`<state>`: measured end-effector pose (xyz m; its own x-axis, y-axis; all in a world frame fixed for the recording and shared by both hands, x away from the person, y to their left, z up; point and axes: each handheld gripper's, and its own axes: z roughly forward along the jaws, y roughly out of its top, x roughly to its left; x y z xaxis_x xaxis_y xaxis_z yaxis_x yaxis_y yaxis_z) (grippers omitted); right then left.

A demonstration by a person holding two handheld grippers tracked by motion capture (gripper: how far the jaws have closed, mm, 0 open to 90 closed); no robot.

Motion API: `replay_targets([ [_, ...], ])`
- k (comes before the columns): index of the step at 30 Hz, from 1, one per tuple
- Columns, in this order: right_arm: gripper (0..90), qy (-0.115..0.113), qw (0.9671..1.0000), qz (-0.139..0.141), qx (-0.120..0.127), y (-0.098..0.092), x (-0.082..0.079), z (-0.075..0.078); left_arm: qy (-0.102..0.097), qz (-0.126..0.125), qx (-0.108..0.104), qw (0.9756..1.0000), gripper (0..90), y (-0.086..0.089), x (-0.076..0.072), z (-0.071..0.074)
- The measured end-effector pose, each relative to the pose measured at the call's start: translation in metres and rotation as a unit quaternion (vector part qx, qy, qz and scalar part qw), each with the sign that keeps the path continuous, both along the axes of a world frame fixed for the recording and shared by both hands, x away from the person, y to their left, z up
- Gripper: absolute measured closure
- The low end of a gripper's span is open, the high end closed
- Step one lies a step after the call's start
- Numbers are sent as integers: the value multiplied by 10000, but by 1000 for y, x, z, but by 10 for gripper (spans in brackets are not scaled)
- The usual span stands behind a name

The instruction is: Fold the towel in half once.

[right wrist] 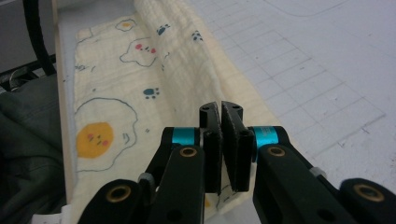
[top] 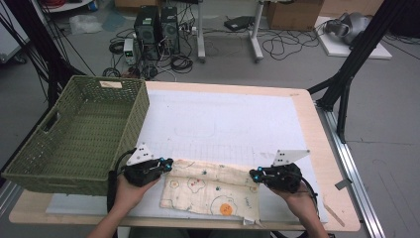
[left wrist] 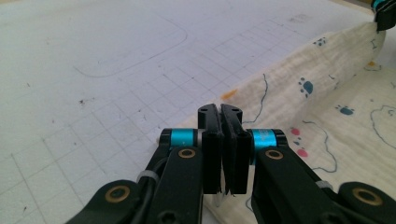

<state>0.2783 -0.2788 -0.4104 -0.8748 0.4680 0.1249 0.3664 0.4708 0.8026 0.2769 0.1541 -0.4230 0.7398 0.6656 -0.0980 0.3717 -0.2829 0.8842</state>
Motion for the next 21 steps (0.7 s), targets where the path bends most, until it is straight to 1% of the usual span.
replay_targets([
  [1, 869, 0, 10000, 0, 0, 0, 0, 0, 0, 0, 0, 10000, 866, 0, 0, 0],
  [3, 869, -21, 10000, 32, 18, -1, -7, 2, 7, 3, 3, 10000, 866, 3, -5, 1],
  [4, 869, -21, 10000, 32, 18, -1, -7, 2, 7, 3, 3, 10000, 866, 3, -5, 1],
  [5, 869, -23, 10000, 76, 46, -1, -12, 2, 3, -23, 44, 10000, 866, 5, -11, 1],
  [6, 869, -10, 10000, 88, 31, -1, -15, 2, 3, -23, 44, 10000, 866, 5, -11, 1],
  [7, 869, -13, 9999, 111, 31, -1, -17, 2, 19, -67, 62, 10000, 866, 5, -17, 1],
  [8, 869, -13, 9999, 111, 31, -1, -17, 2, 19, -67, 62, 10000, 866, 5, -17, 1],
  [9, 869, -21, 9999, 157, 21, 0, -23, 1, 12, -107, 92, 9999, 866, 6, -22, 0],
  [10, 869, -47, 9998, 169, 23, 1, -25, 1, 8, -145, 106, 9998, 866, 6, -25, 0],
  [12, 869, -24, 9998, 218, -16, 3, -29, 0, 16, -160, 121, 9998, 866, 6, -27, 0],
  [13, 869, -24, 9998, 218, -16, 3, -29, 0, 26, -179, 129, 9998, 866, 7, -30, 0],
  [14, 869, -1, 9996, 269, -39, 3, -34, 0, 42, -205, 148, 9997, 866, 8, -34, -1],
  [15, 869, -12, 9995, 297, -40, 3, -36, -1, 42, -205, 148, 9997, 866, 8, -34, -1],
  [16, 869, -12, 9995, 297, -40, 3, -36, -1, 43, -222, 202, 9995, 866, 9, -37, -1],
  [17, 869, -25, 9995, 317, -51, 4, -40, -1, 77, -266, 215, 9994, 867, 10, -41, -3],
  [18, 869, -37, 9994, 332, -66, 3, -41, -1, 90, -297, 252, 9992, 867, 9, -44, -4],
  [21, 869, 7, 9992, 404, -63, 3, -48, -2, 142, -379, 346, 9986, 866, 9, -50, -9],
])
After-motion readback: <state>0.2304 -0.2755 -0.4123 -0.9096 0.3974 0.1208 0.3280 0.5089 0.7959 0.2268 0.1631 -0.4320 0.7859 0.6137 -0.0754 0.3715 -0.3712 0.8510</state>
